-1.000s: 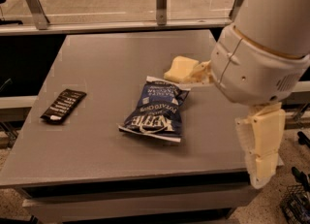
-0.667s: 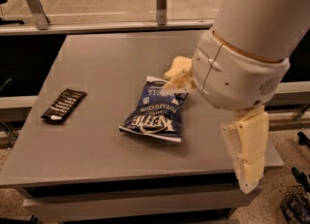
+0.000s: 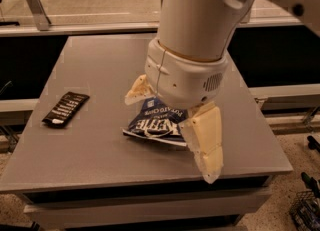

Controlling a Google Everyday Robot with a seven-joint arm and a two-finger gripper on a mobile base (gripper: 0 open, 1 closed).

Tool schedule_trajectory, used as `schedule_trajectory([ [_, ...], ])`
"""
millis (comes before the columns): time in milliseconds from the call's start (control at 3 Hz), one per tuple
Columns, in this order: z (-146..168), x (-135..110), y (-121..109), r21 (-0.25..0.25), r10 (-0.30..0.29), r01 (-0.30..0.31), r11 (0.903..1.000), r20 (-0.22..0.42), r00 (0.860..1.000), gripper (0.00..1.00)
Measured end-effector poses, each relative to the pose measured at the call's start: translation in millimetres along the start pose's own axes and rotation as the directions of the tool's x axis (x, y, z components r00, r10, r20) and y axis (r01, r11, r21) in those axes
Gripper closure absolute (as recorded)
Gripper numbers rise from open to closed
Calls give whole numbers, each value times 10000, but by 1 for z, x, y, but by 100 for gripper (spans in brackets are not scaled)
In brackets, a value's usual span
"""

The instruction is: Move rxbar chocolate near blue chip bag

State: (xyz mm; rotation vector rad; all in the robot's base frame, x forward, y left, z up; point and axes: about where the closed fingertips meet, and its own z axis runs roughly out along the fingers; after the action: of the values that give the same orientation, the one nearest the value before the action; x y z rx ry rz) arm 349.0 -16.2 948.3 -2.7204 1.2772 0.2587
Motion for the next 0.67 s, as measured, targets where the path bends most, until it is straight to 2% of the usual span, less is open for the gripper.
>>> schedule_trajectory([
  [333,23,-8,-29,-538,-564,584,9968,367,9977,0],
  [667,47,-24,-48,-1134,-1068,1155,9868,802,9910,0],
])
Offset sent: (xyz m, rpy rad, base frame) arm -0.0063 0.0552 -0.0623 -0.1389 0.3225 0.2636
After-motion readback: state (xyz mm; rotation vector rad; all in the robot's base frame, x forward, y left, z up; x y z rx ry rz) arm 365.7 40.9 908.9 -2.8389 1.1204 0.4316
